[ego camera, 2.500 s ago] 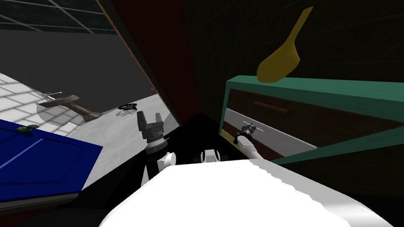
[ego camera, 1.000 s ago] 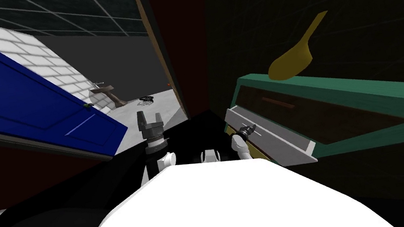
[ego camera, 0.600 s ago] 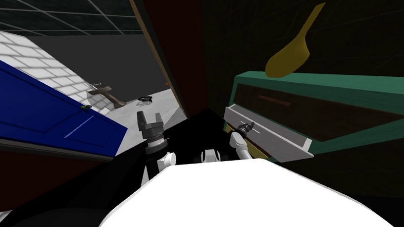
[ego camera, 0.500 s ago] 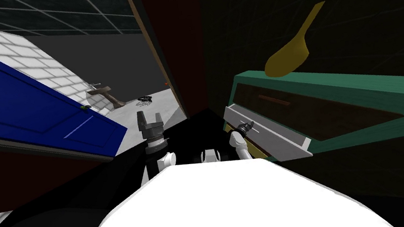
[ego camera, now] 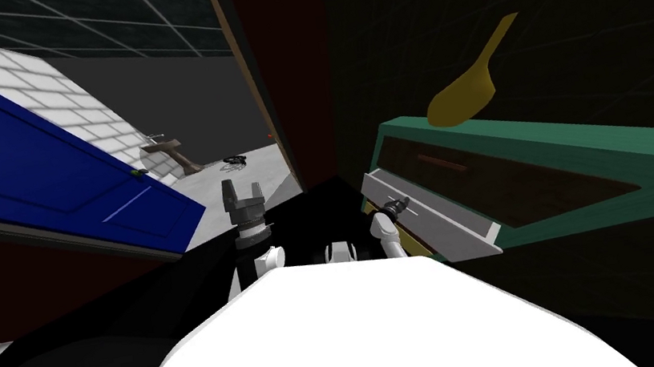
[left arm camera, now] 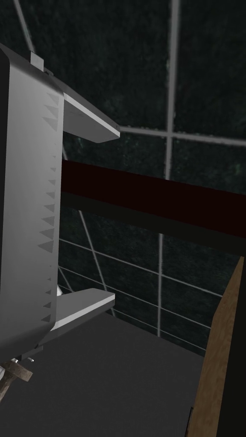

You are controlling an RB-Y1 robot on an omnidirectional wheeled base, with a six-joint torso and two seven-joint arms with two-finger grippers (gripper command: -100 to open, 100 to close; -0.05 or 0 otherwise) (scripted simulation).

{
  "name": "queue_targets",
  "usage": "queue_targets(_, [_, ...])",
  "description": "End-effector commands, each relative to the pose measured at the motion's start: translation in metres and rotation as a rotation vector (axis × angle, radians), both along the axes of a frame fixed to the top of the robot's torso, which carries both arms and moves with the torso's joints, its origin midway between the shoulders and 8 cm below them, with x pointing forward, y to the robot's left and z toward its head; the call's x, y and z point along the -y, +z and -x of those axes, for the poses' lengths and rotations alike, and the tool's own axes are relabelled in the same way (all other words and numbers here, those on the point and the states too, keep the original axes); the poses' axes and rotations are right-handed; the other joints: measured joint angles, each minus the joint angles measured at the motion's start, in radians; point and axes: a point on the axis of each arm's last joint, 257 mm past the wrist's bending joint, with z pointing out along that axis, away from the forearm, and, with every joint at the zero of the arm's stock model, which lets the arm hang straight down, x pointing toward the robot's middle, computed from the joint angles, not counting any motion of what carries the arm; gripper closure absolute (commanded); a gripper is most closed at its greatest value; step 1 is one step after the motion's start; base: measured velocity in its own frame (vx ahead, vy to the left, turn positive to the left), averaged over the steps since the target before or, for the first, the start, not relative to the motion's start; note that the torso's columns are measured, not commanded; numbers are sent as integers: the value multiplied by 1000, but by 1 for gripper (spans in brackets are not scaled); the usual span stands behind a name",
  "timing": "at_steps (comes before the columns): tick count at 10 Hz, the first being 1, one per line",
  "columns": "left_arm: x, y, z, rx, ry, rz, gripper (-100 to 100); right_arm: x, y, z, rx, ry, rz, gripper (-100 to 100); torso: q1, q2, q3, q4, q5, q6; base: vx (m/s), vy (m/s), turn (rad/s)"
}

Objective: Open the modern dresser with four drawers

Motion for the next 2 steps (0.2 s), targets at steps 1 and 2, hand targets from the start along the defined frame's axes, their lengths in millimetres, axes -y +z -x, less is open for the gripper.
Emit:
queue_targets(1, [0,0,0,0,0,0,0,0,-2,1,-4,1,-2,0,-1,-1,-1,-1,-1,0,0,0,0])
queue_targets(2, [0,0,0,0,0,0,0,0,-4,2,-8,1,-3,0,-2,-3,-1,-2,-2,-1,0,0,0])
